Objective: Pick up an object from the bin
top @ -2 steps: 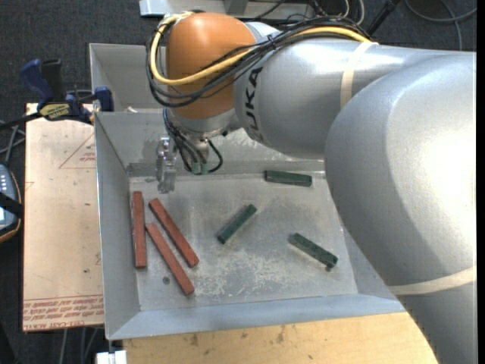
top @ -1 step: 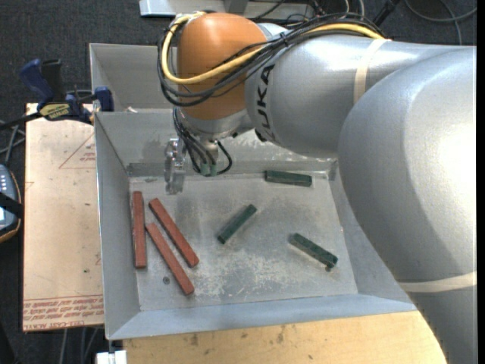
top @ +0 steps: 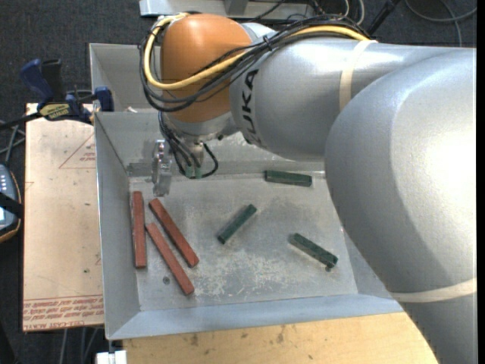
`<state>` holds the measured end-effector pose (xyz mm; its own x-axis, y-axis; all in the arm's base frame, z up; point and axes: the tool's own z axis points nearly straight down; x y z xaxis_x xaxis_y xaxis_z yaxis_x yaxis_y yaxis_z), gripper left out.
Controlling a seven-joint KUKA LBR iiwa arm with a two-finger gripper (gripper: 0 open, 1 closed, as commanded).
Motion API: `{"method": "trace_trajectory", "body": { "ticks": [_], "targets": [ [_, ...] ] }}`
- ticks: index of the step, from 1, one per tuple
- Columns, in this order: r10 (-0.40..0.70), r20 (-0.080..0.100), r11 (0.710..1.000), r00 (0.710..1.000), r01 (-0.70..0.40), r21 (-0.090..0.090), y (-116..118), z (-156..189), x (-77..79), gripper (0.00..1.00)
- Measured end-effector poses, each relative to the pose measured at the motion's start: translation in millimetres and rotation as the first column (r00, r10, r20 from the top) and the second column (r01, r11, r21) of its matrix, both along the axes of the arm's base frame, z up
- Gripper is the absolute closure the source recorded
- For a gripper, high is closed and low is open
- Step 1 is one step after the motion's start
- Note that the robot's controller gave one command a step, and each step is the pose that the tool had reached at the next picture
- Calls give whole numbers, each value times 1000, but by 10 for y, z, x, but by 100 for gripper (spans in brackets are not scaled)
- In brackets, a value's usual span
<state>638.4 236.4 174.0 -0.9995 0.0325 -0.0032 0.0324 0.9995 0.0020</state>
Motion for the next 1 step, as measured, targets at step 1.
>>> {"method": "trace_trajectory", "body": {
  "ticks": [1],
  "targets": [
    [-36, -2, 999, 999, 36, -2, -590, -102, -169, 0]
  ]
}}
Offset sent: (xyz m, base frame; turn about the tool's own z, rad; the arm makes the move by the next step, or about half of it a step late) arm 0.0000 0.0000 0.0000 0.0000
